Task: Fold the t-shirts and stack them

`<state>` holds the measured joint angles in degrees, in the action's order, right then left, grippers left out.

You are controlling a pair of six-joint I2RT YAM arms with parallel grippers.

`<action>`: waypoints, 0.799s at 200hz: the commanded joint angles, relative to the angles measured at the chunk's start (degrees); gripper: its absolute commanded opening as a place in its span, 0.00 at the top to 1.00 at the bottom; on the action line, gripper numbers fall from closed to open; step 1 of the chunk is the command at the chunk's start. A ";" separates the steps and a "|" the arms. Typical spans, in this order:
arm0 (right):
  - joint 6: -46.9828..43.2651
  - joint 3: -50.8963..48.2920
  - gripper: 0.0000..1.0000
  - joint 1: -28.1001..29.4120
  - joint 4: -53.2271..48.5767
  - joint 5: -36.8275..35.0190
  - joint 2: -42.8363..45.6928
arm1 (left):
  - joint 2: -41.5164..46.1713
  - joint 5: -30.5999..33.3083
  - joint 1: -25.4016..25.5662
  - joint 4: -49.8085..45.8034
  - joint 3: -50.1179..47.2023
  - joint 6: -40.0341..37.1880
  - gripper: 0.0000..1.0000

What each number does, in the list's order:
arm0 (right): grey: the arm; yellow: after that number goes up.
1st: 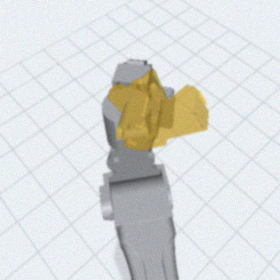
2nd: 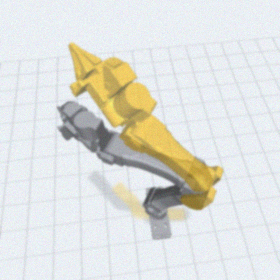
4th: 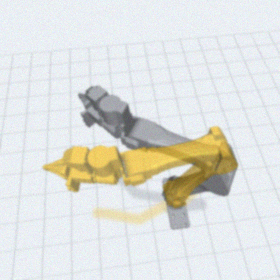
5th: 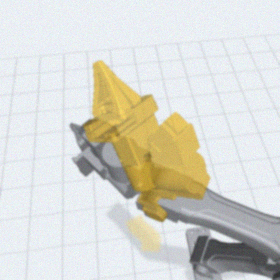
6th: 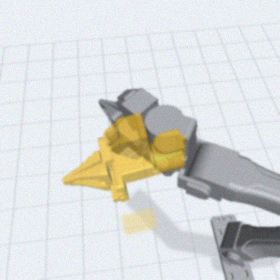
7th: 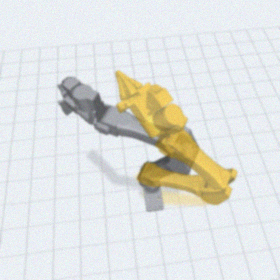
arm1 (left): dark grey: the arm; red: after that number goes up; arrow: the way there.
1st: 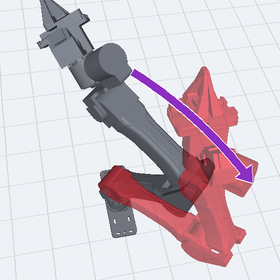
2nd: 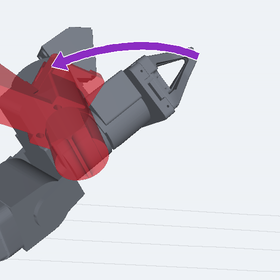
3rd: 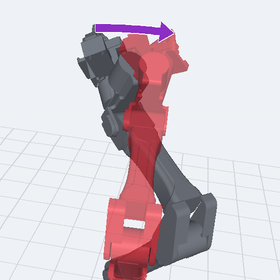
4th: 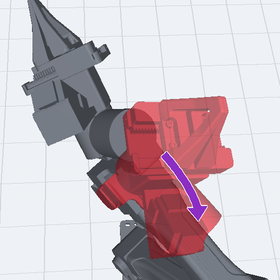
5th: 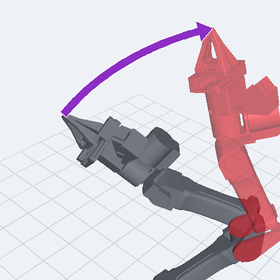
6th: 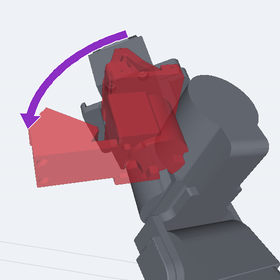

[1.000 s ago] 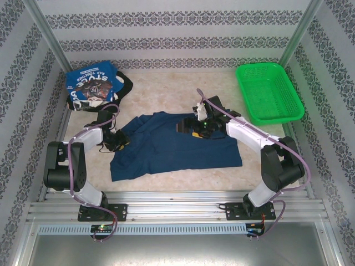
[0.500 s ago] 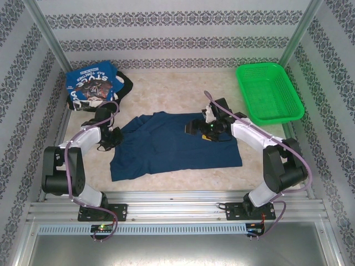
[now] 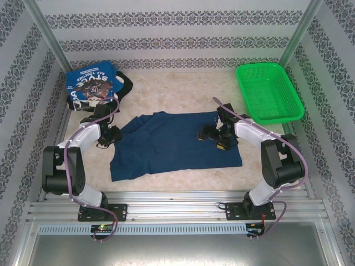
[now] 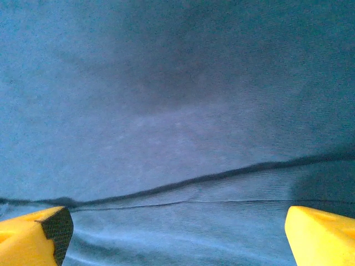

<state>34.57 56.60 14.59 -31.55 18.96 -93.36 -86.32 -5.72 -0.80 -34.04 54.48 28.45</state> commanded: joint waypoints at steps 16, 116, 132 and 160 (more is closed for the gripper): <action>-0.14 1.63 0.02 -2.36 1.22 -0.74 0.90 | 8.47 0.59 8.38 -6.88 4.90 3.90 0.44; 11.13 -4.85 0.02 0.15 -1.91 -12.46 -2.39 | 6.59 -3.37 15.47 6.44 -18.16 18.44 0.55; 12.89 -6.90 0.02 1.66 -2.82 -14.26 -0.41 | 7.08 -3.31 15.39 5.92 -21.05 18.66 0.55; 14.32 -8.87 0.02 2.40 -4.65 -14.89 2.01 | 9.60 -5.37 15.90 5.95 -23.18 20.25 0.55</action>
<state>45.65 51.00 16.47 -30.41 7.94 -92.53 -77.25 -11.22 14.28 -24.80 35.09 46.06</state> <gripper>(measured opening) 0.980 0.449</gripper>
